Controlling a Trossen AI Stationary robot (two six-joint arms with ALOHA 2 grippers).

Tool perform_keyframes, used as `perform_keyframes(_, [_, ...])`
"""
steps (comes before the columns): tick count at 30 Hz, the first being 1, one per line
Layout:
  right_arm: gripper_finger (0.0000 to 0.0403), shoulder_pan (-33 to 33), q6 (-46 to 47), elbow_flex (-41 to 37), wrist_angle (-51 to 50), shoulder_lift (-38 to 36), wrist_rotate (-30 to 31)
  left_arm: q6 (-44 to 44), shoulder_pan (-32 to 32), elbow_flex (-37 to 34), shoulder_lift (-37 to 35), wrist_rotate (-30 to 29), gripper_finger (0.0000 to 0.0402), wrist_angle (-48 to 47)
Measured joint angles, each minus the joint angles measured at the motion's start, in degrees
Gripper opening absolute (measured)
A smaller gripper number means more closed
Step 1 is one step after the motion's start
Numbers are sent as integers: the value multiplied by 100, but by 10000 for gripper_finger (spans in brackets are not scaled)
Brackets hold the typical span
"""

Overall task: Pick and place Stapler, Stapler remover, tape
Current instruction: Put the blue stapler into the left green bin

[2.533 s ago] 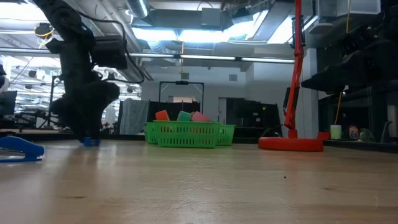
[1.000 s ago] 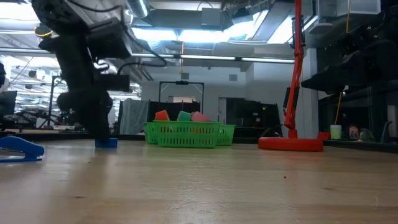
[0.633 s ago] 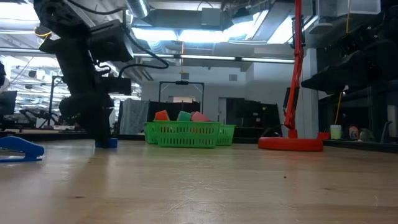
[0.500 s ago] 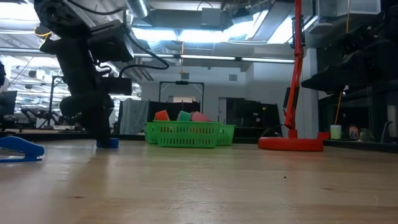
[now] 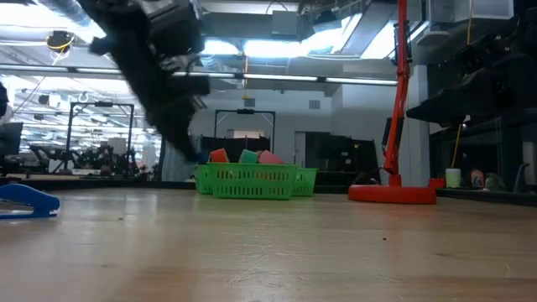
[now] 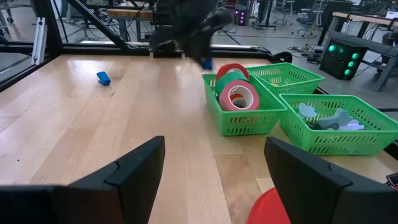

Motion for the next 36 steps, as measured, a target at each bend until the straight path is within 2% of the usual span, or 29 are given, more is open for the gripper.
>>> perform_keyframes(4, [282,0,0,0,0,-1,0,241,346,482,0,-526,63,30])
perform_keyframes(7, [282,0,0,2,0,-2,0,397,713,749,-4,-709,65,157])
perform_keyframes(13, [282,-2,0,2,0,0,0,398,1509,946,-9,-378,65,557])
perform_keyframes(18, [282,0,0,0,-1,-2,0,-141,1978,946,-9,-107,84,630])
perform_keyframes(32, [282,-2,0,2,0,-2,0,-58,2074,946,-11,-124,181,654])
perform_keyframes(36, [282,0,0,2,0,0,0,-56,2044,946,-13,270,199,644])
